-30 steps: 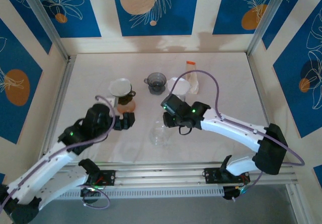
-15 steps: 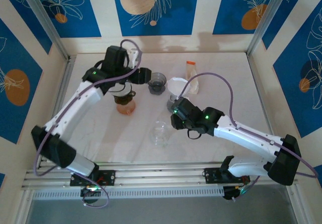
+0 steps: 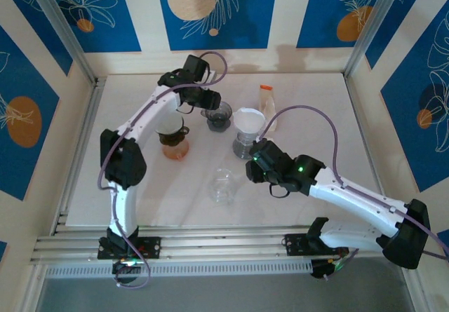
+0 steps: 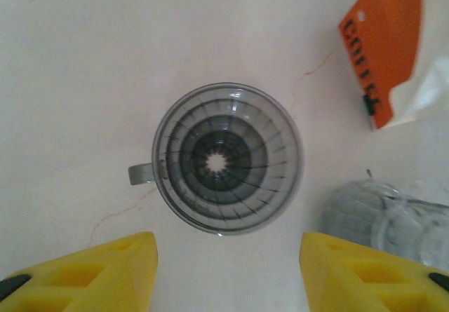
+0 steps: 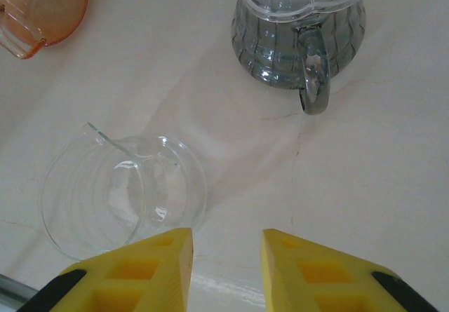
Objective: Place the coffee filter in the dripper
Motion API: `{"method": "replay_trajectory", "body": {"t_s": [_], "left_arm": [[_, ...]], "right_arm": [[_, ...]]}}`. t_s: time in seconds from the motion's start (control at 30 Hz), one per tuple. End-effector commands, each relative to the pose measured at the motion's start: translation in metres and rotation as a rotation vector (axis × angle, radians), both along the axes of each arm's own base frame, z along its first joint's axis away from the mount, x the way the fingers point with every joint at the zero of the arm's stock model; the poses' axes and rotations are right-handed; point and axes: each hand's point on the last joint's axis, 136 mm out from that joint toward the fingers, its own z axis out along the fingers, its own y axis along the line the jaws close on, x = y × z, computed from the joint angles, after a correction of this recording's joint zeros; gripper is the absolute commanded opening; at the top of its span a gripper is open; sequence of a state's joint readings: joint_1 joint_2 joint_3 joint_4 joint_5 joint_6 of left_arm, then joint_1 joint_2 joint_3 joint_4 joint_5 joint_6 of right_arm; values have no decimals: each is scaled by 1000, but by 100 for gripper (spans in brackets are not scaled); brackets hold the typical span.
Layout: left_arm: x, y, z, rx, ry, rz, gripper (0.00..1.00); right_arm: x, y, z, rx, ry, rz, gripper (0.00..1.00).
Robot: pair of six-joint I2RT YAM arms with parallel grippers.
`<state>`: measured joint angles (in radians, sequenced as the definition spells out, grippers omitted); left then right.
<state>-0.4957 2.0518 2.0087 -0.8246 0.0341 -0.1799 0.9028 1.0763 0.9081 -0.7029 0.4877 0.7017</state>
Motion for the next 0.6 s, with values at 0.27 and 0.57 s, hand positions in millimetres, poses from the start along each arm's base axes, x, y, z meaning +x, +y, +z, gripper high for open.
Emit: {"method": "replay_trajectory", "body": {"t_s": [0.27,0.57], "left_arm": [[31,3,-30,135,1,44,53],[45,-3,-59,155,43,65,51]], "right_arm": [[-3,-10,-4,0,4,-18,32],[-5,-16,-3,5,-4,-28,32]]}}
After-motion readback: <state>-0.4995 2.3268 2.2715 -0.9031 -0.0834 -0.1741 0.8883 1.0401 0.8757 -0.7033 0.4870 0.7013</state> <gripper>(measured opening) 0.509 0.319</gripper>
